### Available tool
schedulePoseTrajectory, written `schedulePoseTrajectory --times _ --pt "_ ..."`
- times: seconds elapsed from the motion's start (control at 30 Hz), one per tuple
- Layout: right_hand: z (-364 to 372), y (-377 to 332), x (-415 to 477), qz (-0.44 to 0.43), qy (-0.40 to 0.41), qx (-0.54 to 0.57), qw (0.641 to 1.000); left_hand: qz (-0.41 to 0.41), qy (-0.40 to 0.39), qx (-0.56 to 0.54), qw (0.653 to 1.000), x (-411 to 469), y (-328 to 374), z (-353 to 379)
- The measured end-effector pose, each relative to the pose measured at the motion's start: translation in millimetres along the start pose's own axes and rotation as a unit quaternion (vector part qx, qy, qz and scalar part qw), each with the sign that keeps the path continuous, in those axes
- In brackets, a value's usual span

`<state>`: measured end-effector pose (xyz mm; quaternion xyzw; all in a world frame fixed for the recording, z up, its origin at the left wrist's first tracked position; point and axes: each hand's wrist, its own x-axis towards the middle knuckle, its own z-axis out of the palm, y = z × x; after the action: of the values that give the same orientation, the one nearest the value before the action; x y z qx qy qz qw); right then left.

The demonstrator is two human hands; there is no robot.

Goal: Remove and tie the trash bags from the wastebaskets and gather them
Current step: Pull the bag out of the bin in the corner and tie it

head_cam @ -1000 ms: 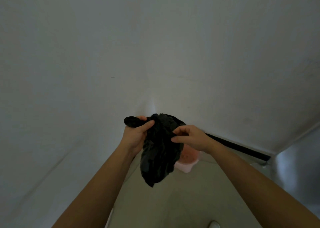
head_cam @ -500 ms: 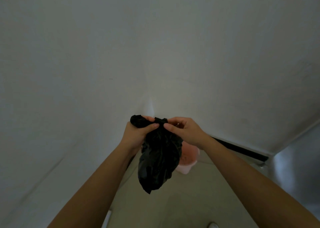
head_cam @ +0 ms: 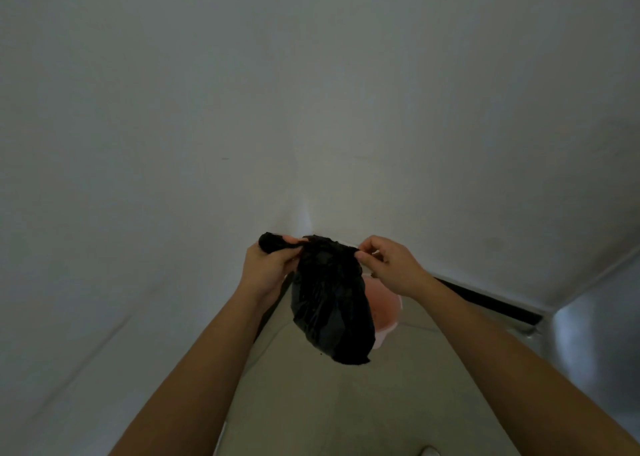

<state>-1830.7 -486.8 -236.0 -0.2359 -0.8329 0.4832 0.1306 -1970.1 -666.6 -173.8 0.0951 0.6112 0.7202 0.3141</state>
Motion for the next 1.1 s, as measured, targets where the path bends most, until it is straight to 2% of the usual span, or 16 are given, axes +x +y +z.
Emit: schedulePoseTrajectory --times 0.17,0.23,0.33,0.4,0.5,0.6,0.7,0.77,0.87,0.93,1.1 --pt "3.3 -5.4 -5.3 0.074 -0.064 0.129 0.987 -0.057 0.018 -0.105 0.993 -0.1 7.6 8.6" --pt "4.5 1.7 -6.6 0.088 -0.109 0.096 0.985 -0.064 0.036 -0.149 0.986 -2.3 14.6 7.3" --pt "13.6 18.0 -1.0 0.060 -0.137 -0.022 0.989 -0.045 0.070 -0.195 0.977 -11.4 22.1 1.1" --pt "20.1 14.4 -0.2 0.046 -0.117 -0.009 0.992 -0.031 0.098 -0.189 0.977 -21.0 22.6 -9.2" --pt "39.6 5.5 3.3 0.032 -0.130 0.042 0.990 -0.023 0.176 -0.140 0.974 -47.5 10.9 -38.3" --pt "75.2 -2.1 5.9 0.046 -0.174 0.086 0.980 -0.050 0.264 -0.121 0.956 -84.7 -14.6 -79.0" --pt "108.8 -25.0 -5.2 0.025 -0.194 0.088 0.977 -0.084 0.309 -0.134 0.938 -125.8 -37.7 -107.6" --pt "143.4 -53.7 -25.5 -0.005 -0.242 0.105 0.965 -0.083 0.371 -0.150 0.913 -162.4 -51.1 -137.2" --pt "180.2 -87.3 -56.3 -0.034 -0.313 0.121 0.941 -0.104 0.408 -0.185 0.888 -206.1 -65.9 -175.6" --pt "212.7 -113.2 -87.0 -0.047 -0.363 0.126 0.922 -0.124 0.413 -0.209 0.878 -248.8 -73.7 -211.0" --pt "322.1 -191.4 -180.8 -0.092 -0.460 0.092 0.878 -0.087 0.432 -0.268 0.857 -385.9 -88.8 -303.4"
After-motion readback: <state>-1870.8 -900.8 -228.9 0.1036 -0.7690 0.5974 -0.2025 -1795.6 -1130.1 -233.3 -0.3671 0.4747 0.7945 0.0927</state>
